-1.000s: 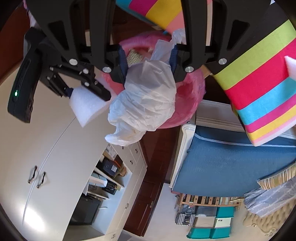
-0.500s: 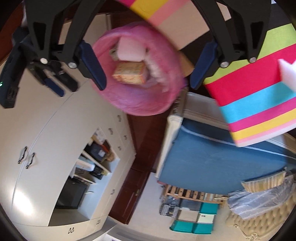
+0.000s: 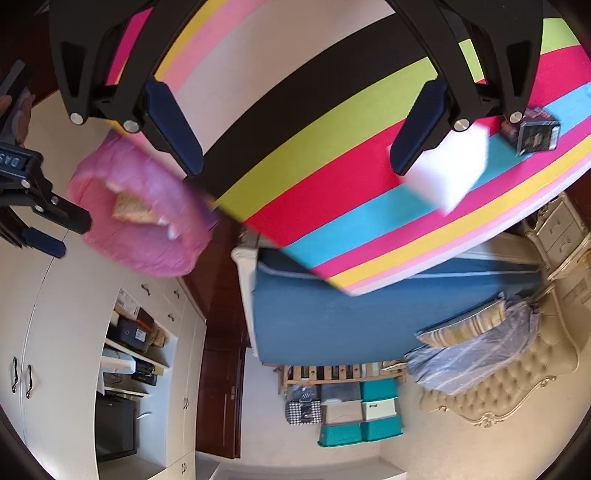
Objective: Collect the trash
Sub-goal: 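Move both grippers back over the table, then grasp the small white foam block with the right gripper while the left grasps the black box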
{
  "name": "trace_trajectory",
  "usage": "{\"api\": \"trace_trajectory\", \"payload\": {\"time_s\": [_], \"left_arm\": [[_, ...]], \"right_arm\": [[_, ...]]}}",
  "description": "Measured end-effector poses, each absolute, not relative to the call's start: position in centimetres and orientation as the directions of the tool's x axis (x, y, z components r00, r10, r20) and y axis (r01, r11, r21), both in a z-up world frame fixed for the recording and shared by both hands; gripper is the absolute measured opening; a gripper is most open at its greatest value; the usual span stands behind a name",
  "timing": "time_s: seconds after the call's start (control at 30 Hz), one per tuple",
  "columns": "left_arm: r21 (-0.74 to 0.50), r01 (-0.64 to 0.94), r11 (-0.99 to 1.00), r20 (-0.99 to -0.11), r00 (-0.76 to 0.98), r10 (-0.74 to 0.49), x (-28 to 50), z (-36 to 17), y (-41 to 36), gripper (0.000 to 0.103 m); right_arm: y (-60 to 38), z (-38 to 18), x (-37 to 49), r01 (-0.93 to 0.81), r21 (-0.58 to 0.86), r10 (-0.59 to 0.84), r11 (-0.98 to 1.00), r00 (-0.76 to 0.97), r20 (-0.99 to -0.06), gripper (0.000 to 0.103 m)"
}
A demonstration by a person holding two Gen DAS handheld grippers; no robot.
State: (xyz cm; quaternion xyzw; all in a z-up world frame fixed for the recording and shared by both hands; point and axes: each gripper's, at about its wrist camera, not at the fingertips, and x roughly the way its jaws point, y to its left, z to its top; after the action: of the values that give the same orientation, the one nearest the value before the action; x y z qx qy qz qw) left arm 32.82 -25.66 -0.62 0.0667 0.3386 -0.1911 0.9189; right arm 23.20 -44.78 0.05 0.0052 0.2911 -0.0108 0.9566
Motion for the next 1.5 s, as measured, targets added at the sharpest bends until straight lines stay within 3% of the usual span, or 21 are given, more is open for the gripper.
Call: {"api": "trace_trajectory", "payload": {"time_s": [0.37,0.57,0.77,1.2,1.5], "left_arm": [[0.137,0.291,0.947,-0.637,0.758,-0.141,28.6,-3.0,-13.0,0.098],[0.262,0.177,0.949,-0.612,0.791,0.021,26.7,-4.1,-7.0,0.098],[0.169,0.112,0.979,-0.638,0.770,0.022,27.1,-3.7,-3.3,0.098],[-0.042,0.023,0.999,-0.643,0.765,-0.044,28.1,-3.6,1.2,0.098],[-0.073,0.026,0.997,-0.622,0.780,-0.066,27.8,-3.5,1.3,0.098]], "right_arm": [[-32.5,-2.4,25.9,-0.155,0.012,0.130,0.988,0.781,-0.611,0.087],[-27.1,-4.1,27.2,-0.232,0.004,0.181,0.973,0.744,-0.643,0.087],[-23.5,-4.3,29.8,-0.282,-0.015,0.201,0.959,0.717,-0.667,0.087],[-19.2,-4.8,36.7,-0.583,-0.065,0.370,0.810,0.594,-0.714,0.087],[-16.7,-5.2,40.7,-0.722,0.000,0.483,0.692,0.463,-0.743,0.088]]}}
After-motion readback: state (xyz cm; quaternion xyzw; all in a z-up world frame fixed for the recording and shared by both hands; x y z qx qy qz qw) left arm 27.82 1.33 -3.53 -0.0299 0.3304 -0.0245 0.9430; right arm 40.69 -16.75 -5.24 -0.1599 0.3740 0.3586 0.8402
